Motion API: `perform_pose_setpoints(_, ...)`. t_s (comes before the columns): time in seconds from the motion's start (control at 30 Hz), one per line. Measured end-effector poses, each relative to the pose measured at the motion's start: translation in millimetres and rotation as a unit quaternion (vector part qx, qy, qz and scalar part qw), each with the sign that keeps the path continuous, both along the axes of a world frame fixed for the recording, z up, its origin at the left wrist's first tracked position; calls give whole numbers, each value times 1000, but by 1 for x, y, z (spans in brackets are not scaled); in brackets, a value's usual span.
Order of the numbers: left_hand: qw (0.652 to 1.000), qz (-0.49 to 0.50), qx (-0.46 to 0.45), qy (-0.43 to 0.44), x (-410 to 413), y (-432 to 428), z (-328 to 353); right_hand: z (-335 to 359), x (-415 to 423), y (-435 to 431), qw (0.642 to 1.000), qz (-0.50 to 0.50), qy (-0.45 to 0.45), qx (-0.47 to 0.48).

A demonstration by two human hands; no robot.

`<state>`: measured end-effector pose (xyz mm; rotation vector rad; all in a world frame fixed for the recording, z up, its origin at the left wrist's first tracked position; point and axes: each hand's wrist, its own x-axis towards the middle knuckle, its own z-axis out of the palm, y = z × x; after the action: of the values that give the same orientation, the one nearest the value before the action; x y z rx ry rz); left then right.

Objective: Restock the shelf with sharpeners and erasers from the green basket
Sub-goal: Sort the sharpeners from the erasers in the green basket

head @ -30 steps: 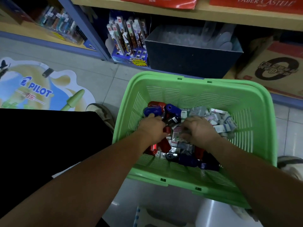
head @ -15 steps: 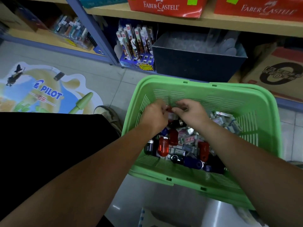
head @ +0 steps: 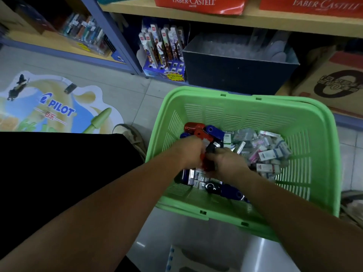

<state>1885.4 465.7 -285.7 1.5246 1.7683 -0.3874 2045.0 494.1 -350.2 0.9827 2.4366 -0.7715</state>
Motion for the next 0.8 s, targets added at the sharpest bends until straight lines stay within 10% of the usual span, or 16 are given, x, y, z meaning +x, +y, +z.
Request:
perform_pose_setpoints(0.33,959,17,277,49,-24,13,2,-3,3,3,996,-67,59,-25)
perform_pose_setpoints(0.6,996,26,-86,-5,3,-19,-19,42,-10,41,901,-292,275,-165)
perform_pose_setpoints(0.8,990,108,-53,-73,17,-32,-41,39,-3,51,944,-256,198,-68)
